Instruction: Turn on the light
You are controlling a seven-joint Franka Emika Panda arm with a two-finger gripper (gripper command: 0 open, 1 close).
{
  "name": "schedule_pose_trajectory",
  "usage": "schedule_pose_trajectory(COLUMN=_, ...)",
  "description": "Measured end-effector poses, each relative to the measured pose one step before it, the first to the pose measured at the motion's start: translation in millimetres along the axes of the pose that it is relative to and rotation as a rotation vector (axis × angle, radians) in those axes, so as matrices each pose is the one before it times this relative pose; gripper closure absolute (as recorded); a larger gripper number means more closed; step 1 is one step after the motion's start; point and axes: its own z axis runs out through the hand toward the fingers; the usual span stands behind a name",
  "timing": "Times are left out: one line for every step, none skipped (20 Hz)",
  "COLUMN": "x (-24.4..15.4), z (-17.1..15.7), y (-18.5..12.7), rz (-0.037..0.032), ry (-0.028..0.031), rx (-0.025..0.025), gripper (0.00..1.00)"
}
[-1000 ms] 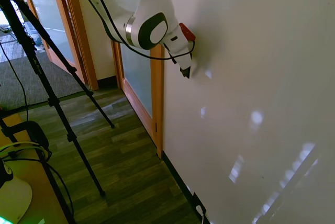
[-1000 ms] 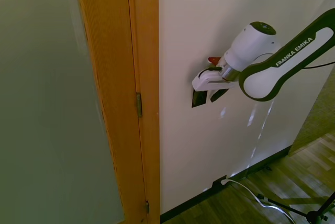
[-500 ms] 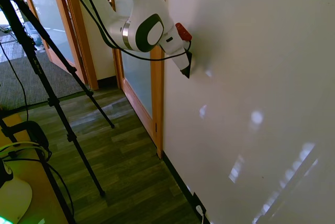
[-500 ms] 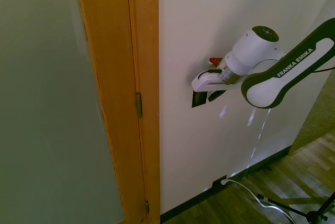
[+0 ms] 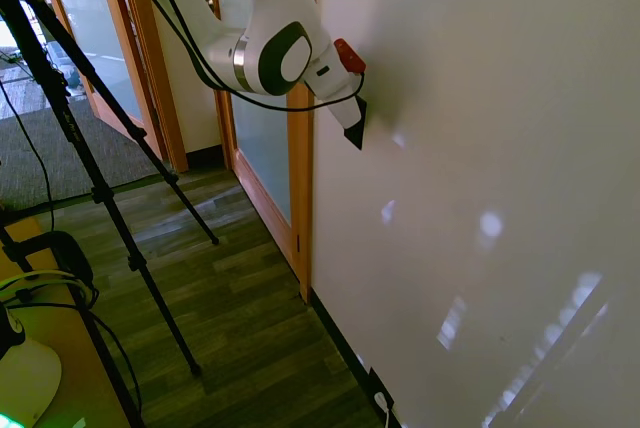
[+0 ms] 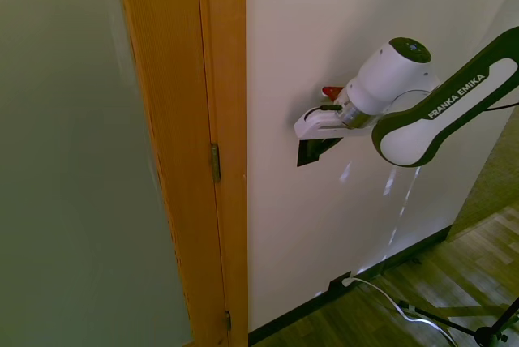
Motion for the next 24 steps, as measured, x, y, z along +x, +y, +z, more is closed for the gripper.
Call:
schedule_pose_trajectory(x=0.58, z=-0.03, y=-0.03, rz=0.00112, ry=0.00053, rx=0.00020, gripper=1.00)
schedule_pose_trajectory(x=1.02, z=0.11, y=0.35, rz=0.00175, ry=0.00086, rx=-0.00053, gripper=1.00)
schedule_pose_trajectory(x=1.36, z=0.21, y=0.56, rz=0.00205, ry=0.00108, rx=-0.00146, gripper=1.00)
schedule_pose_trajectory(x=-0.56, z=-0.19, y=-0.79, rz=-0.00082, ry=-0.00094, rx=0.00086, gripper=1.00)
schedule_pose_trajectory(x=0.02, z=-0.05, y=-0.90, rz=-0.00041, ry=-0.00024, rx=-0.00260, gripper=1.00)
schedule_pose_trajectory(x=0.14, z=-0.33, y=-0.60, rz=-0.00023, ry=-0.00003, rx=-0.00223, gripper=1.00)
schedule_pose_trajectory(x=-0.54, z=-0.23, y=-0.16, rz=-0.00215, ry=0.00002, rx=0.00051, gripper=1.00)
schedule_pose_trajectory(x=-0.50, z=-0.77, y=1.15, rz=-0.00393, ry=0.00304, rx=0.00856, gripper=1.00)
schedule_pose_trajectory(x=-1.20, z=-1.68, y=3.68, rz=-0.00553, ry=0.00810, rx=0.02150, gripper=1.00)
schedule_pose_trajectory(x=-2.26, z=-2.41, y=4.16, rz=-0.00348, ry=0.01015, rx=0.02524, gripper=1.00)
schedule_pose_trajectory(x=-2.27, z=-3.53, y=3.52, rz=-0.00285, ry=0.01239, rx=0.02587, gripper=1.00)
schedule_pose_trajectory(x=-1.88, z=-4.69, y=2.37, rz=-0.00537, ry=0.01517, rx=0.02601, gripper=1.00)
schedule_pose_trajectory(x=-0.61, z=-5.07, y=0.77, rz=-0.00390, ry=0.01670, rx=0.02132, gripper=1.00)
schedule_pose_trajectory(x=-3.23, z=-4.26, y=1.73, rz=-0.00402, ry=0.01171, rx=0.00895, gripper=1.00)
schedule_pose_trajectory(x=-2.81, z=-4.05, y=1.34, rz=-0.00001, ry=0.01014, rx=0.00672, gripper=1.00)
schedule_pose_trajectory(x=-3.85, z=-3.35, y=-0.08, rz=-0.00530, ry=0.00334, rx=0.00457, gripper=1.00)
schedule_pose_trajectory(x=-7.07, z=-1.98, y=-1.56, rz=-0.01436, ry=-0.00795, rx=-0.00166, gripper=0.00)
schedule_pose_trajectory(x=-6.13, z=-0.49, y=-1.47, rz=-0.01520, ry=-0.01262, rx=-0.00827, gripper=0.00)
schedule_pose_trajectory(x=-5.49, z=0.02, y=-0.80, rz=-0.01356, ry=-0.01245, rx=-0.00735, gripper=0.00)
schedule_pose_trajectory(x=-3.26, z=-0.20, y=-0.58, rz=-0.00976, ry=-0.00950, rx=-0.00221, gripper=0.00)
schedule_pose_trajectory(x=0.29, z=-0.47, y=0.48, rz=-0.00450, ry=-0.00393, rx=-0.00034, gripper=0.00)
schedule_pose_trajectory(x=2.11, z=-0.19, y=1.62, rz=-0.00039, ry=-0.00098, rx=-0.00105, gripper=0.00)
schedule_pose_trajectory(x=1.95, z=-0.57, y=2.86, rz=-0.00147, ry=-0.00003, rx=0.00075, gripper=0.00)
schedule_pose_trajectory(x=0.28, z=-1.59, y=4.43, rz=-0.00293, ry=-0.00199, rx=0.00467, gripper=0.00)
